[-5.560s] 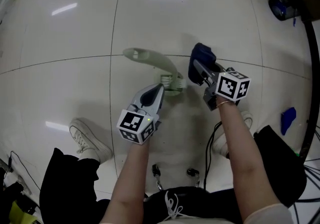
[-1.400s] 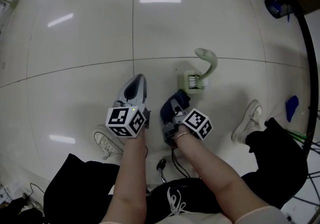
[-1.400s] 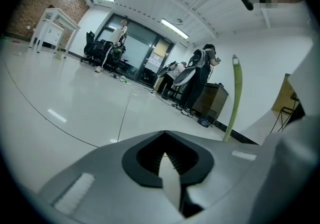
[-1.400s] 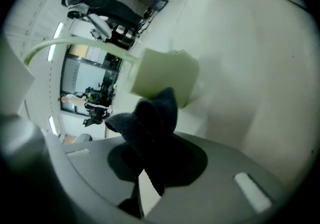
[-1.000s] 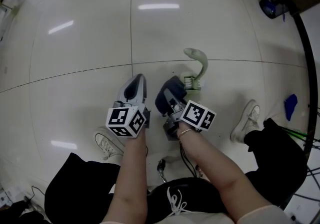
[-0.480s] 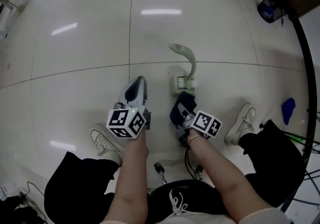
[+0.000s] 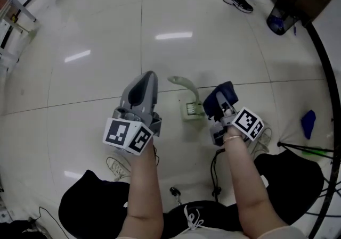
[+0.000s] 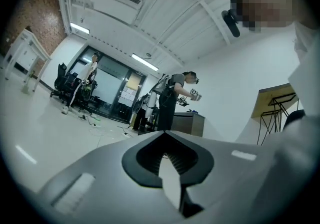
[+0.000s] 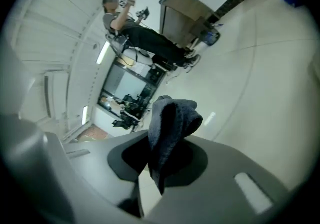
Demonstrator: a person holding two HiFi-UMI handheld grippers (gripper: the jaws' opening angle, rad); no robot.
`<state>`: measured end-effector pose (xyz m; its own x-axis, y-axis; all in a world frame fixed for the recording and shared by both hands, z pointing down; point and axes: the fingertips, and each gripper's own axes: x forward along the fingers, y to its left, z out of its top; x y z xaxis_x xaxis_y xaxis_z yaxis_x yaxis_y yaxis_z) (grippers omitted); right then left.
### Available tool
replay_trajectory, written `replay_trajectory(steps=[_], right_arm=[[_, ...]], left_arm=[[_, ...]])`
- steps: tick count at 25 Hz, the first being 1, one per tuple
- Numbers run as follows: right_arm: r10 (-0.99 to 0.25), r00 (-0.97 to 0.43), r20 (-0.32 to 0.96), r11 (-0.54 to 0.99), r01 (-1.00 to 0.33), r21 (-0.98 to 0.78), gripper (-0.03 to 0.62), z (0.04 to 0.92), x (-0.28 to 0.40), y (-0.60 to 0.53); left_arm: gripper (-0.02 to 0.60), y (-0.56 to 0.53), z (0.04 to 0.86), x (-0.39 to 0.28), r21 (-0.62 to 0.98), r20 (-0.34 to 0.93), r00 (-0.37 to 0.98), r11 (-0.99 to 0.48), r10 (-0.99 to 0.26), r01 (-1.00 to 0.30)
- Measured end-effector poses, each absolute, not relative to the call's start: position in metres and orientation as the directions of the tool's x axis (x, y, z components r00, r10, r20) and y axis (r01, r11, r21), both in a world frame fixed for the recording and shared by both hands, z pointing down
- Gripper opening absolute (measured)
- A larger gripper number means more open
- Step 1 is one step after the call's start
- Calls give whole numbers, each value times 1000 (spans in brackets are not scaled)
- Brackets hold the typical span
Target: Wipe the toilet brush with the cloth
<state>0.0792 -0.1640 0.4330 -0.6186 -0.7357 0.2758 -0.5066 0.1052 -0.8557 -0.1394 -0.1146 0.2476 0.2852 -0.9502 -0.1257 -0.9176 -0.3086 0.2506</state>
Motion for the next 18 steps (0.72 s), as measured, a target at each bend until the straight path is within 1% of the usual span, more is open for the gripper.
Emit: replay_trajectory(steps=[3,5,8,10,11,13,18], right_arm=[[-659,-746,94,337,-404,-850,64,348,40,-175],[-579,-815,26,479,-366,-798,64,298,16,-170],[-419,-908,-29,695,-300,-654,64,239,-18,-147],[-315,-949,-1,816,-270,-512,64,218,-39,-128],[-280,-960,19,849,-257,-461,64,212,-48,-121],[-241,-970,41,872,-235,-429,64,208,-60,-115],[-246,-966,81,849,-255,-463,64,229,-68,-118]], left_arm=[[6,-120,219,-134,204,-138,321,-344,-937,-917],[6,-124,216,-124,203,-100,355,-369,-929,-907],[6,-129,235,-110,226,-3,400,-390,-917,-893],[6,-131,252,-104,245,37,417,-396,-908,-885],[6,-131,256,-103,250,41,425,-402,-904,-881],[6,-132,256,-101,248,32,436,-415,-900,-875],[6,-131,256,-101,258,20,451,-431,-892,-865]])
